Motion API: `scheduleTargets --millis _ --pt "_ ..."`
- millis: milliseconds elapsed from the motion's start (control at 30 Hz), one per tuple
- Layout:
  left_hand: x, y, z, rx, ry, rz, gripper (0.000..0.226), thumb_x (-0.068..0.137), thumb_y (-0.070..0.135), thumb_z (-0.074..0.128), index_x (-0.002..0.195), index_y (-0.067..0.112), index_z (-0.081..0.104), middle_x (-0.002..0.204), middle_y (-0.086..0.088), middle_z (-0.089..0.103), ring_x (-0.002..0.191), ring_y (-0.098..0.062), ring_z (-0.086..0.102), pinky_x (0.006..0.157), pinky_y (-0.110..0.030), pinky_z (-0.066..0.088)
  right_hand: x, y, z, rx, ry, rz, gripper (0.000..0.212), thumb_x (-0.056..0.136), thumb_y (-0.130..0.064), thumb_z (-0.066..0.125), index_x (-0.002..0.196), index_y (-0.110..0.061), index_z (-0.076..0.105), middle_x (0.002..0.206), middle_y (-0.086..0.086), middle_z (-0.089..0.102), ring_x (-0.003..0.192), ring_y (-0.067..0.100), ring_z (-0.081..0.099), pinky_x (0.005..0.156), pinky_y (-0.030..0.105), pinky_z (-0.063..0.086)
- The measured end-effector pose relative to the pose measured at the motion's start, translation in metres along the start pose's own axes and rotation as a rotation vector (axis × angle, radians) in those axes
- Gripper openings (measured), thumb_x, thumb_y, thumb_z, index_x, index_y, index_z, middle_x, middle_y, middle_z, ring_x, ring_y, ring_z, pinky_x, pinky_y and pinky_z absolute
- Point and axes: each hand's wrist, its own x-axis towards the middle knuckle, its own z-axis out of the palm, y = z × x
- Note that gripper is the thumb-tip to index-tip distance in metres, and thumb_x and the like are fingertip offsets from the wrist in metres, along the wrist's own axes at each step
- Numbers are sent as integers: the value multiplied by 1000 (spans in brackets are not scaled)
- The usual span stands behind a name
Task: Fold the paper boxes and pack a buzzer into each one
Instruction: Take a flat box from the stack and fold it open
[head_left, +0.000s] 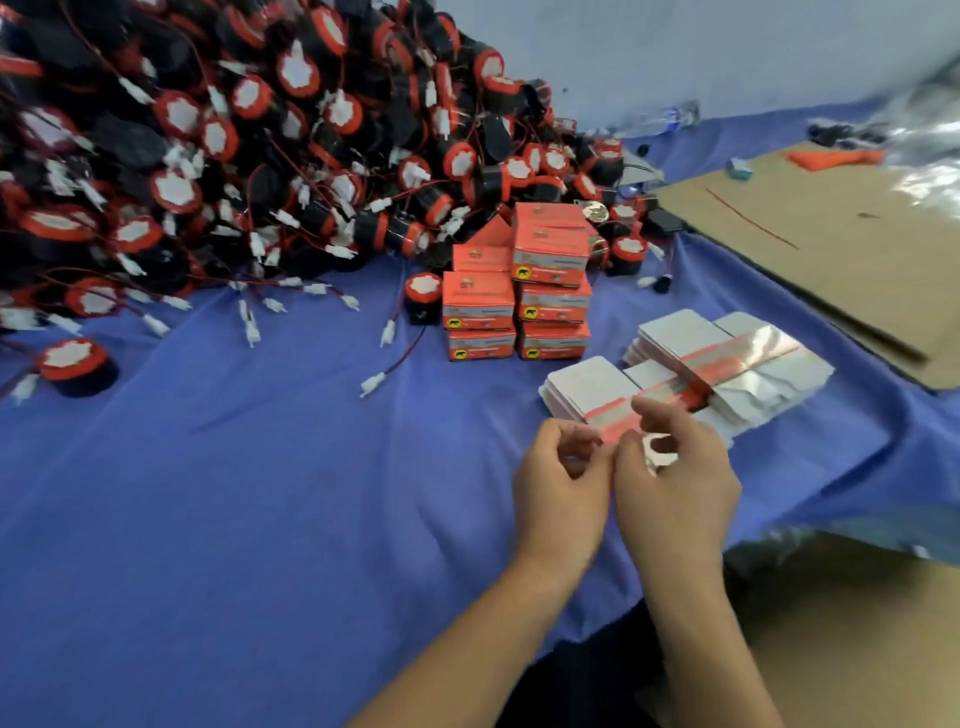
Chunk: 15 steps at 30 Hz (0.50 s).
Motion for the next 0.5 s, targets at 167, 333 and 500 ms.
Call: scheduleTargets --millis 167,333,500 --pt "-3 4 29 291 -63 22 22 89 7 69 105 22 68 109 3 66 93 -8 66 86 -24 55 9 40 -27 -280 -134 87 41 89 -23 74 128 -12 68 126 14 57 118 30 54 93 33 40" --pt "-3 1 36 401 -71 104 30 89 -1 62 113 15 69 114 -2 59 96 -11 61 87 -23 52 11 50 -26 -251 -137 73 36 86 -26 79 118 -12 72 112 3 57 103 19 58 86 22 36" --pt "-2 -5 34 386 -89 129 29 90 -1 65 112 17 68 113 -1 59 89 -3 59 73 -3 46 21 53 -32 -232 -136 98 32 81 -25 82 111 -17 72 101 -5 52 84 10 50 76 21 34"
